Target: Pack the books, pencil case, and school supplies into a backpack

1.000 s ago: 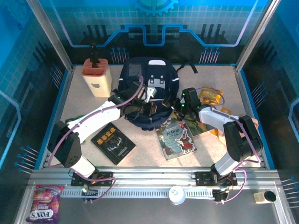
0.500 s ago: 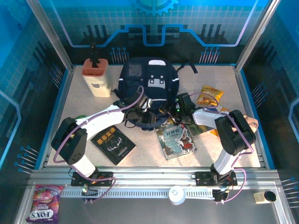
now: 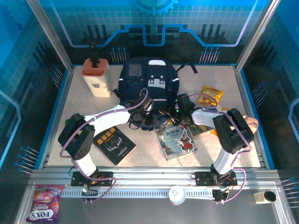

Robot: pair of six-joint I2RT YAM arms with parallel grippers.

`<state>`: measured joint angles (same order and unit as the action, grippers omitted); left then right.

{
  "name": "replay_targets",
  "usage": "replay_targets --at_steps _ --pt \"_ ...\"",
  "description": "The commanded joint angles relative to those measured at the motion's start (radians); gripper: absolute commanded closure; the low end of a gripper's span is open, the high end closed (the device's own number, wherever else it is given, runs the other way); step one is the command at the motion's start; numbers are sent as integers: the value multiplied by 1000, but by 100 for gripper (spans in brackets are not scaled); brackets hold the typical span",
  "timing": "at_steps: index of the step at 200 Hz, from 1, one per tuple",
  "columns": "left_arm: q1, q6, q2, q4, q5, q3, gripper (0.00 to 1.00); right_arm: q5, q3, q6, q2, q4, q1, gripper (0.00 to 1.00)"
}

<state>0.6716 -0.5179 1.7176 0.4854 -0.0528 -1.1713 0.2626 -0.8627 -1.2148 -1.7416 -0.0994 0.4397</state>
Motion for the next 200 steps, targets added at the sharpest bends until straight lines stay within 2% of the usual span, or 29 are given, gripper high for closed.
replay_targets --at_steps 1,49,98,110,143,163,200 --pt "12 -17 28 42 57 -52 57 -5 -3 10 -23 -12 17 25" --pt "23 -15 72 80 95 -91 63 -6 -10 18 -39 -13 22 33" --pt "27 0 53 94 111 -80 86 -15 -12 33 -49 -1 22 49" --pt "26 3 41 97 115 -72 89 -26 -12 37 -50 9 22 52" --pt "16 3 0 87 111 -31 94 -47 -36 52 -48 34 22 56" --pt "-1 -3 -14 65 81 -2 100 -52 -47 62 -48 42 22 62" --pt "-32 11 -52 66 59 34 100 -67 -57 85 -28 56 6 71"
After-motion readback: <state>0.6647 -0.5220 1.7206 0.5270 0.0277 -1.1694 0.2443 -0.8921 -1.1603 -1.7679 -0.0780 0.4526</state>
